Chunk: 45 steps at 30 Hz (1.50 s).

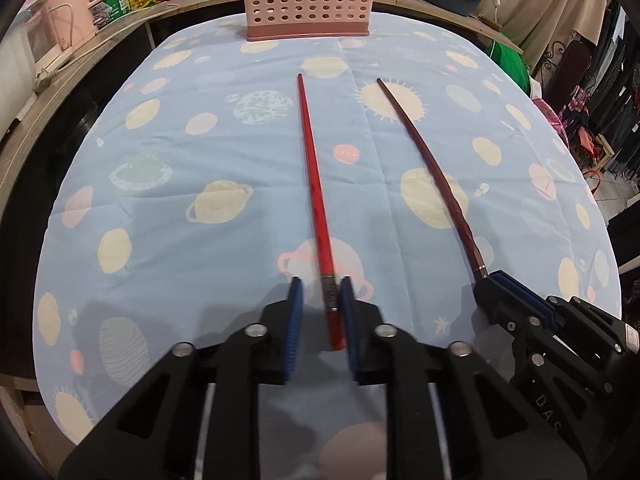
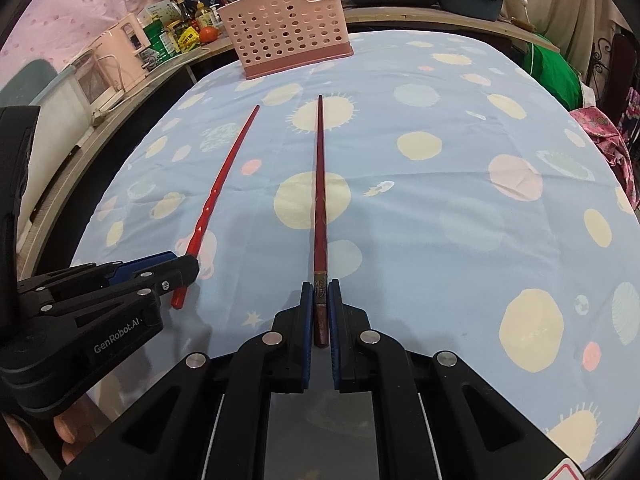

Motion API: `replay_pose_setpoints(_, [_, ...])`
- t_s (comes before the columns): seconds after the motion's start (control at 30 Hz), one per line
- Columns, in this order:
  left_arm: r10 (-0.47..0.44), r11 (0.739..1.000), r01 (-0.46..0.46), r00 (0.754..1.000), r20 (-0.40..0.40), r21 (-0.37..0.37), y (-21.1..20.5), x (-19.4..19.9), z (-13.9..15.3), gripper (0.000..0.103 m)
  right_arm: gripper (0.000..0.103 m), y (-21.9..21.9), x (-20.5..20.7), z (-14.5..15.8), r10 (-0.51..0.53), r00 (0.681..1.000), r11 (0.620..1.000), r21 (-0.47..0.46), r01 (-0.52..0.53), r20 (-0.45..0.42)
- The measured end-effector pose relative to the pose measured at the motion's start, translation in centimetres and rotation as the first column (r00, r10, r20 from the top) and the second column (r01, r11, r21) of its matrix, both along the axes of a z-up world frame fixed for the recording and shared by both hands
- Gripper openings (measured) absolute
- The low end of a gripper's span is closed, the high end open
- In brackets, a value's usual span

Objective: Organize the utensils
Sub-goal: 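Grasp the dark red chopstick with the right tool while the left tool grasps the red one, then lift both chopsticks and carry them over the pink basket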

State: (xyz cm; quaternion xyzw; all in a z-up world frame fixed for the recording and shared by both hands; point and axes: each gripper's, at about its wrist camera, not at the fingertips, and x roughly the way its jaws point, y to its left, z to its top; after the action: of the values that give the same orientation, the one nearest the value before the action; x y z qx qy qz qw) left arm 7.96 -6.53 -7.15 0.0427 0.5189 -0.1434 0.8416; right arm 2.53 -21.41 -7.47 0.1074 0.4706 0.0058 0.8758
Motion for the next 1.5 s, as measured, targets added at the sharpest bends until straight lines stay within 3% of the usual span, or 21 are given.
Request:
replay_pose_setpoints(0.43, [0.024, 0.998, -0.024, 1.000, 0.000, -0.062, 1.3, -0.5, 2.3, 0.007, 0.007, 0.3, -0.4, 2.7, 0.019, 0.999, 0.999, 0.025, -0.021, 0.050])
replay_pose_setpoints(0.67, [0.044, 0.990, -0.033, 0.996, 0.080, -0.135, 2.3, -0.4, 7.2, 0.007, 0.007, 0.4, -0.1, 7.1, 0.035, 0.989, 0.998, 0.044, -0.042, 0.146])
replay_pose_setpoints(1.07, [0.086, 0.973, -0.035, 0.972, 0.220, -0.227, 3.6, 2.9, 15.1, 0.007, 0.007, -1.2, 3.3, 15.6, 0.026, 0.943, 0.997, 0.056, -0.047, 0.333])
replay_pose_setpoints(1.5, [0.122, 0.966, -0.022, 0.917, 0.379, -0.259, 3.6, 9.1, 23.2, 0.007, 0.007, -3.9, 10.1, 21.8, -0.034, 0.884, 0.996, 0.089, -0.008, 0.465])
